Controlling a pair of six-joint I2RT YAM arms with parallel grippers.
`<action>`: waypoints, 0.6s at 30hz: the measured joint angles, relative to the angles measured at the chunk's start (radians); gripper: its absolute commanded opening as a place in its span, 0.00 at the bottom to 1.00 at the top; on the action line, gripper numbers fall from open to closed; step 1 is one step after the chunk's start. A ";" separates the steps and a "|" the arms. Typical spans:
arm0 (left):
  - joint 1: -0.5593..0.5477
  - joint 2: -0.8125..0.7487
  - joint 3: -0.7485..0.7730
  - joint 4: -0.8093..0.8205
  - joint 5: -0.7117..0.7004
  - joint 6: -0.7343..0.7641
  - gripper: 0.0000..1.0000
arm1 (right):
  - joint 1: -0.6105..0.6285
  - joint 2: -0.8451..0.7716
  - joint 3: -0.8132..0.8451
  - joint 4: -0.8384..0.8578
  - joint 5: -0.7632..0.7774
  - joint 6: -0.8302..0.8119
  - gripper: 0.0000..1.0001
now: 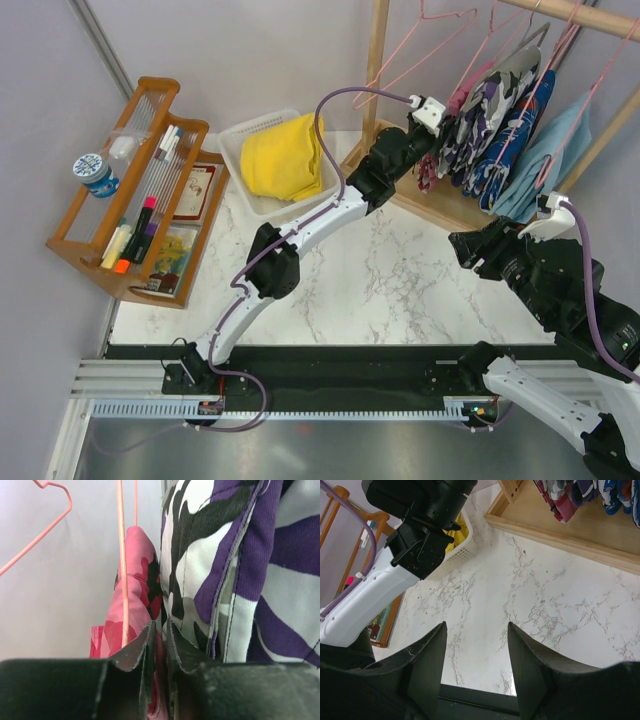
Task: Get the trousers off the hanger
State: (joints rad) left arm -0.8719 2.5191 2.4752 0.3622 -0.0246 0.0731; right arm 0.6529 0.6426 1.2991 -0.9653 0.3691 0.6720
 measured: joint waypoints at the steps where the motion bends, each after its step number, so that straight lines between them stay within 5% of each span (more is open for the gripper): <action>1: 0.000 0.007 0.010 0.005 0.000 0.000 0.16 | 0.000 0.000 0.000 0.000 -0.002 0.002 0.59; 6: 0.006 0.011 0.032 0.012 0.000 0.000 0.02 | 0.000 0.001 0.000 0.000 -0.006 0.006 0.59; 18: 0.015 0.011 0.039 0.014 0.008 0.002 0.02 | 0.000 0.025 0.000 0.009 -0.021 0.011 0.59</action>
State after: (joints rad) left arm -0.8566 2.5305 2.5141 0.3767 -0.0162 0.0746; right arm 0.6529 0.6678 1.2991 -0.9565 0.3485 0.6834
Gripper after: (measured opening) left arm 0.025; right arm 0.590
